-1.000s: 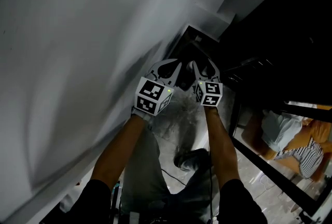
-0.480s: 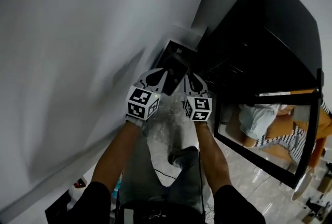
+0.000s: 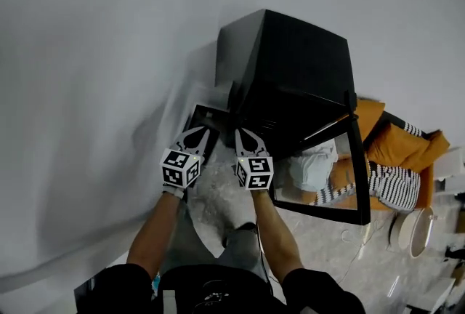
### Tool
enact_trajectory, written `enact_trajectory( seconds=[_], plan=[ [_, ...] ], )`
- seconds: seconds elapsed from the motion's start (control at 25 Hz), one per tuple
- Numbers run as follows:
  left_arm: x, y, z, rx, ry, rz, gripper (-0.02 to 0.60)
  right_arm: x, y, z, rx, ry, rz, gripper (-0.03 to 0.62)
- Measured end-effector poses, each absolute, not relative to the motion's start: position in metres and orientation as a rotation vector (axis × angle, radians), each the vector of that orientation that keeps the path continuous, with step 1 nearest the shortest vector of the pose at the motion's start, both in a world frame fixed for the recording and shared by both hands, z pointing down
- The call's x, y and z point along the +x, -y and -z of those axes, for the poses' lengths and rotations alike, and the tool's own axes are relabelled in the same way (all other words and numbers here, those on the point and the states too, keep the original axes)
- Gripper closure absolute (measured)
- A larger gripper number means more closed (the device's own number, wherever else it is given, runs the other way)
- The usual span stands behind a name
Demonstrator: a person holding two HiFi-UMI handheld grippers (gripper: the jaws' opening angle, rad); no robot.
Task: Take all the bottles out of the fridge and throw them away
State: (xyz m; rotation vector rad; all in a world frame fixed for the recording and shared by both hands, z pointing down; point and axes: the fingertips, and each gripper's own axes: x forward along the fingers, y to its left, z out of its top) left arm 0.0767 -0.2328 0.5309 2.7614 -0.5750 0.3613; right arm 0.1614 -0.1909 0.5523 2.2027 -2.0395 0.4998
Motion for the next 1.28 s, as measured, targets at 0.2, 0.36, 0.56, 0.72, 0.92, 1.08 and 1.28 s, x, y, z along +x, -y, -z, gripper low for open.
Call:
enact_trajectory(
  seconds=[0.2, 0.36, 0.56, 0.72, 0.92, 1.08, 1.28],
  plan=[
    [0.113, 0.207, -0.475, 2.779, 0.480, -0.312, 0.581, 0.197, 0.146, -0.493, 2.269, 1.959, -0.491, 0.586],
    [0.143, 0.189, -0.441, 2.817, 0.385, -0.286, 0.581, 0.217, 0.115, -0.463, 2.325, 1.892, -0.489, 0.586],
    [0.163, 0.175, -0.418, 2.851, 0.277, -0.294, 0.581, 0.230, 0.092, -0.443, 2.424, 1.813, -0.501, 0.586],
    [0.171, 0.164, -0.411, 2.862, 0.232, -0.316, 0.581, 0.239, 0.076, -0.429, 2.474, 1.770, -0.484, 0.586],
    [0.179, 0.142, -0.400, 2.844, 0.247, -0.280, 0.581, 0.254, 0.050, -0.413, 2.484, 1.759, -0.469, 0.586],
    [0.182, 0.117, -0.392, 2.843, 0.288, -0.266, 0.581, 0.263, 0.018, -0.401, 2.460, 1.740, -0.414, 0.586],
    [0.181, 0.076, -0.382, 2.850, 0.362, -0.264, 0.581, 0.271, -0.024, -0.396, 2.376, 1.762, -0.373, 0.586]
  ],
)
